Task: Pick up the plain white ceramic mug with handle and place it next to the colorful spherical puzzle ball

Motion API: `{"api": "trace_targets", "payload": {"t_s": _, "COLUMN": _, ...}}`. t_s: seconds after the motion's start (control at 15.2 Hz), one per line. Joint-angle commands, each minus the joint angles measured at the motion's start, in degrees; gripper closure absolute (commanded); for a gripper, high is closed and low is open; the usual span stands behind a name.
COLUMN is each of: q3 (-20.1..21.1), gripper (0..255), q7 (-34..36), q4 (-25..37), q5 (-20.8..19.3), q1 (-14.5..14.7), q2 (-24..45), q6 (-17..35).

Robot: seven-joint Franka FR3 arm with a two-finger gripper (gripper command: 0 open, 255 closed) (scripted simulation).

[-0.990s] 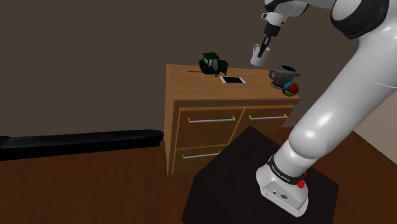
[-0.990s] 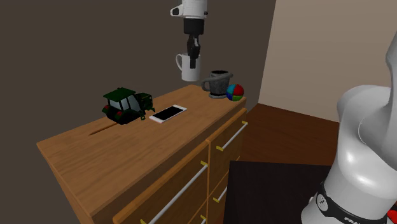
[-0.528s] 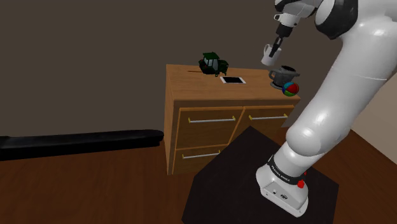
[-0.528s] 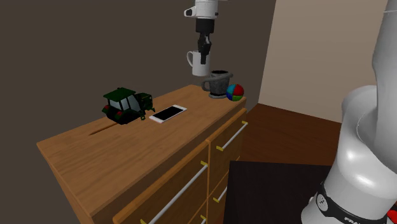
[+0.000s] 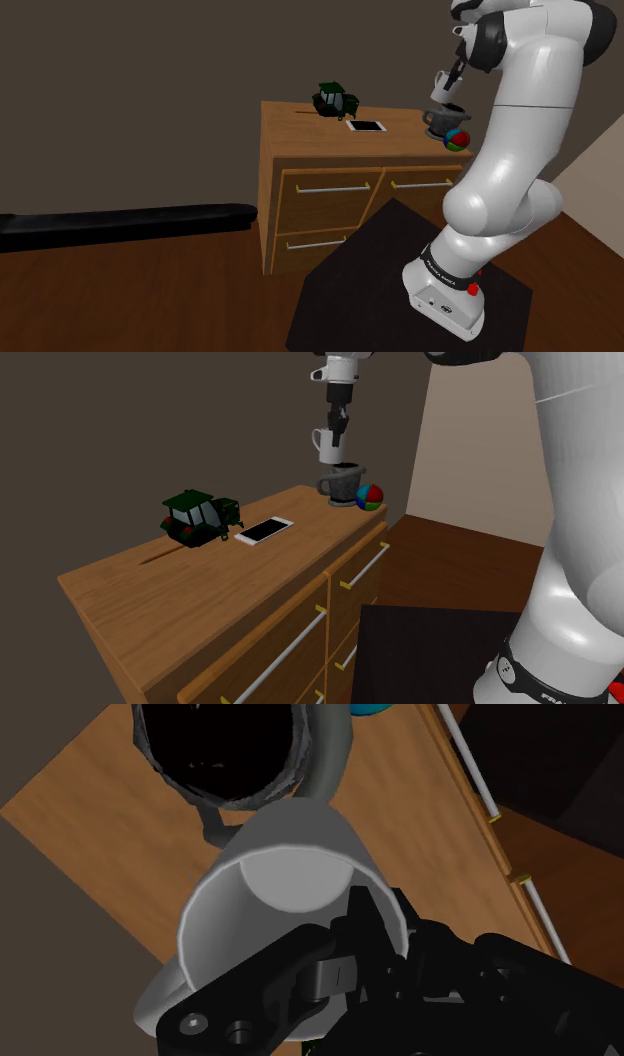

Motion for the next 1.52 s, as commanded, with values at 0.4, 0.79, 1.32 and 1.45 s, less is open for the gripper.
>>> {"api": "trace_targets", "payload": {"t_s": 0.4, "q3": 0.23, "gripper": 255, "q7": -1.99, "q4": -4.09, "q5": 1.04, "q1": -0.6, "q2": 1.2, "q6": 4.77}}
{"api": "trace_targets", "payload": {"t_s": 0.79, "q3": 0.53, "gripper": 255, "q7": -2.69, "q4": -8.12, "q5": 1.64, "q1": -0.1, "q2": 1.72, "q6": 9.07}}
{"api": "trace_targets", "payload": {"t_s": 1.32, "q3": -1.12, "gripper": 0, "q7": 10.26, "q4": -5.92, "q5": 3.13, "q1": 2.0, "q2": 2.63, "q6": 10.5}}
{"api": "trace_targets", "payload": {"t_s": 1.45, "q3": -3.01, "gripper": 0, "q7": 23.28, "q4": -0.97, "q5": 4.39, "q1": 2.8, "q2": 4.99, "q6": 8.82}}
